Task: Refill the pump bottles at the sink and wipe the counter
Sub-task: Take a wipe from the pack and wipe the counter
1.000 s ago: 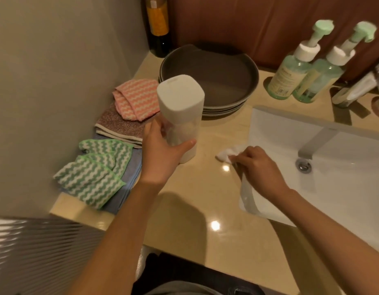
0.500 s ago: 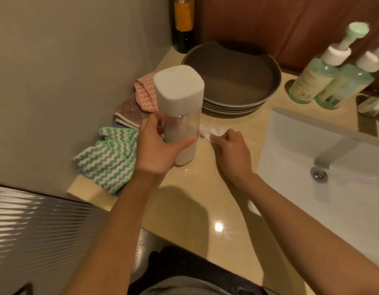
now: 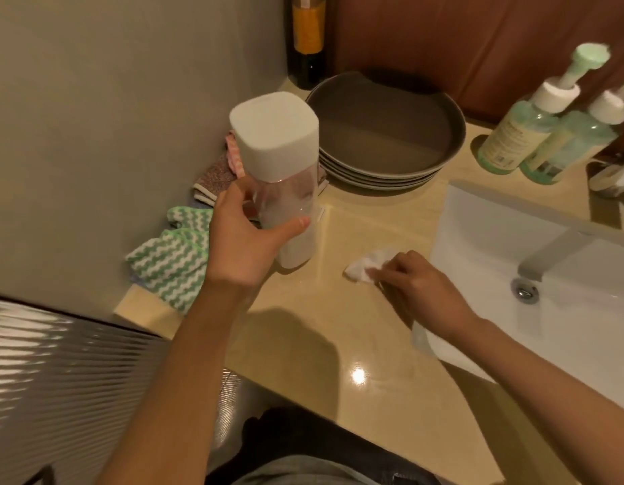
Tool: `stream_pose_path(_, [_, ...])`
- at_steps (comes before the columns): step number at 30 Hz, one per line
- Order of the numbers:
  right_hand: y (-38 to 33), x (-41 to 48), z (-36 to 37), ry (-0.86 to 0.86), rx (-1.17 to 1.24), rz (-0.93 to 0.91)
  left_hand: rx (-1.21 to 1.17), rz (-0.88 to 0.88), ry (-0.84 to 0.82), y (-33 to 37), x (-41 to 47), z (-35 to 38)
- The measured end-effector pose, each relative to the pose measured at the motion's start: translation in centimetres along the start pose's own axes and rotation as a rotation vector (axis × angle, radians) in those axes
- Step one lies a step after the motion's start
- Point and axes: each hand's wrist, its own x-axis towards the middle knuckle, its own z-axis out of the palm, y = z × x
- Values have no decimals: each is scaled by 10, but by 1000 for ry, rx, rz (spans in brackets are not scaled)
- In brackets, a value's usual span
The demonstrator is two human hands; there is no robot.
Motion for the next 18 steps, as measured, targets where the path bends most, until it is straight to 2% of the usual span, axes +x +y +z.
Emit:
stream_pose_path(3, [12, 27, -4, 5, -51, 181, -2, -14, 22, -1, -2, -2])
stream_pose_path(8, [5, 88, 2, 57, 26, 426, -28, -20, 35, -1, -7, -4])
stream_pose_path(12, [-9, 115, 11, -56, -17, 387, -54, -14, 46, 0, -9, -5])
stream_pose_path(18, [-44, 121, 30, 20, 105, 340, -47, 2, 61, 0, -13, -4])
